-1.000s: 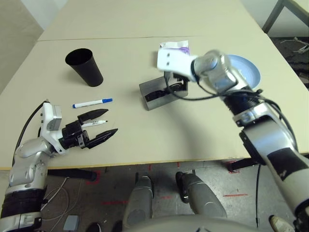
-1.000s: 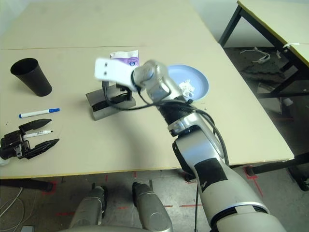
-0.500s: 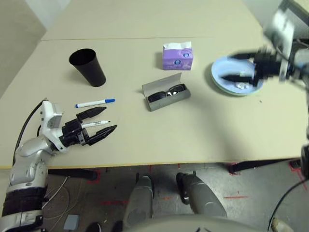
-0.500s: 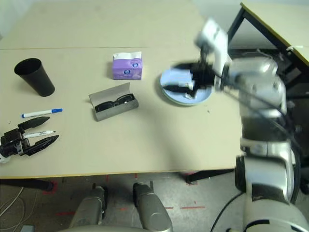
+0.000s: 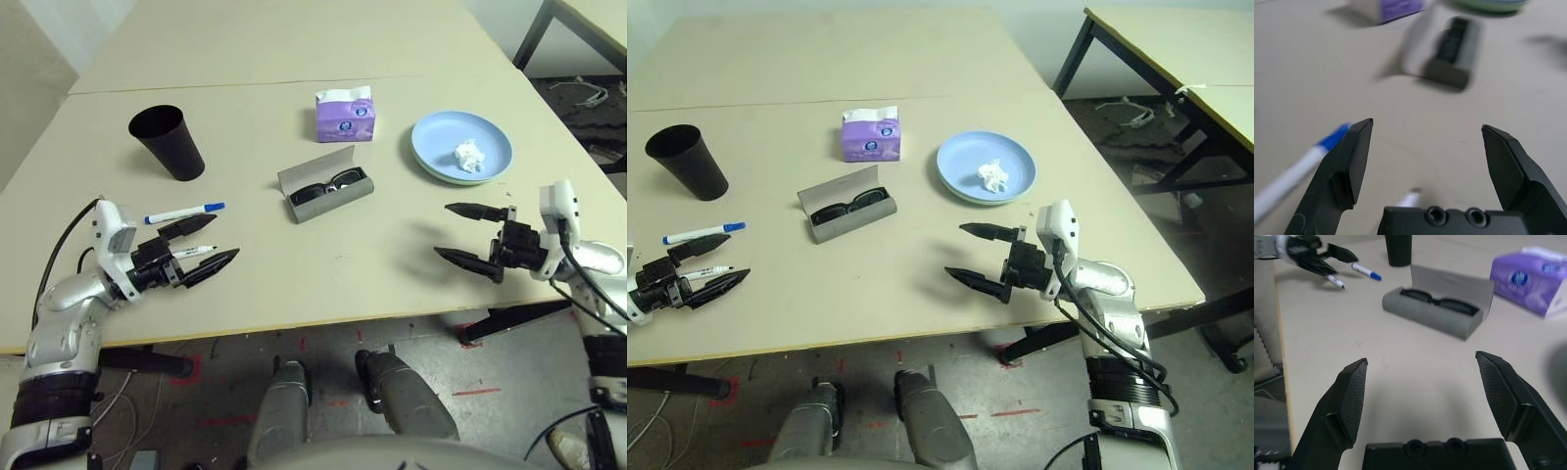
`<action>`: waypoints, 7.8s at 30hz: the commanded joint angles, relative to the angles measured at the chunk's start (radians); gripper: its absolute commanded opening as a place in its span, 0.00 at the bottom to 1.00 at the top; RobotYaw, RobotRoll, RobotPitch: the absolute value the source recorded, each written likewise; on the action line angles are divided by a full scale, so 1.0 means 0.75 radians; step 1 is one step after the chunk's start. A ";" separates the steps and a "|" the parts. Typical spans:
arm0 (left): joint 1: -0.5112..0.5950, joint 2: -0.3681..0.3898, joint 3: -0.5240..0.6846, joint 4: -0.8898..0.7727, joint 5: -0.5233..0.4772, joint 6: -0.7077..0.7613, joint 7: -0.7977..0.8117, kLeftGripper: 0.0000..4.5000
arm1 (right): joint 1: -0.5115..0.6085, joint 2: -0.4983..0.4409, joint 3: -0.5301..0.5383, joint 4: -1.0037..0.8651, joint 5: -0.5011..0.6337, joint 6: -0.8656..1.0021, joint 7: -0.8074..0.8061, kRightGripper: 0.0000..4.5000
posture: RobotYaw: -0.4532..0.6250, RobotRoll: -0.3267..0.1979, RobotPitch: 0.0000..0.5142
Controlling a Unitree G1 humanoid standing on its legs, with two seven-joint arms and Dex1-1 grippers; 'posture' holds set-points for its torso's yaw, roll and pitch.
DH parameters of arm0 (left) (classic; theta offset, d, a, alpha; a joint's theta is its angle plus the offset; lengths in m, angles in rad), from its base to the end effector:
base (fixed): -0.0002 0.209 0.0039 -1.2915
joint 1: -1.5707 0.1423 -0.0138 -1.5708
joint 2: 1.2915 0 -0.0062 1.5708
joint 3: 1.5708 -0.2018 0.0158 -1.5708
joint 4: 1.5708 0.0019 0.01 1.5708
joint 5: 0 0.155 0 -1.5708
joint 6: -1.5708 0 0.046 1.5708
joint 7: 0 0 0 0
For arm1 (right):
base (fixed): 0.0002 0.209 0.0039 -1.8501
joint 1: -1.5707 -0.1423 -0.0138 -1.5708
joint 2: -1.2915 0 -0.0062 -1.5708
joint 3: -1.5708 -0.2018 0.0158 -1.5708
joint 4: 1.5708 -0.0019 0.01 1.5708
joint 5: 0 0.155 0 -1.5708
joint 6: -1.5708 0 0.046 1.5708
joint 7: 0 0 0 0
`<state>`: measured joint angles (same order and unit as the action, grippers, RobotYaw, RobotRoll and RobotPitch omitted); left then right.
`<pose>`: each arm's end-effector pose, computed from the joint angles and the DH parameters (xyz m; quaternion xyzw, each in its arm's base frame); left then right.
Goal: Organize and tidy the items on the table.
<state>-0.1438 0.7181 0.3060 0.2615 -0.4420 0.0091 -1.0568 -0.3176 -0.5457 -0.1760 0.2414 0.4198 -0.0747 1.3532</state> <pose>0.2310 0.3586 0.1119 0.1074 0.0162 -0.3321 0.9370 0.2769 -0.2919 0.1133 -0.1069 -0.0737 0.5442 0.8289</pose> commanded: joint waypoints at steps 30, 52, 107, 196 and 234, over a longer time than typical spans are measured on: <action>-0.615 -0.341 -0.323 0.633 0.370 -0.401 0.257 0.01 | 0.111 -0.015 0.052 -0.100 0.039 -0.007 -0.085 1.00 | 0.23 0.62 0.35; -0.612 -0.311 -0.395 0.690 0.376 -0.507 -0.012 0.01 | 0.128 -0.016 0.063 -0.190 0.055 0.045 -0.156 1.00 | 0.21 0.62 0.34; -0.300 0.733 -0.582 -0.232 0.418 0.505 -0.300 0.99 | -0.043 0.064 0.351 -0.290 0.051 0.062 -0.009 1.00 | 0.27 0.62 0.40; -0.980 0.027 0.147 0.824 0.124 -0.235 0.562 0.26 | -0.049 0.063 0.226 -0.427 0.173 0.335 -0.327 1.00 | 0.27 0.62 0.42; -0.513 0.640 -0.394 0.023 0.292 0.482 -0.235 1.00 | -0.070 0.074 0.252 -0.425 0.165 0.363 -0.310 1.00 | 0.29 0.62 0.42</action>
<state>-0.5246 1.1789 0.0383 0.2568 -0.2702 0.3636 -1.2405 -0.3750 -0.4869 0.0090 -0.0713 0.5488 0.1948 1.1162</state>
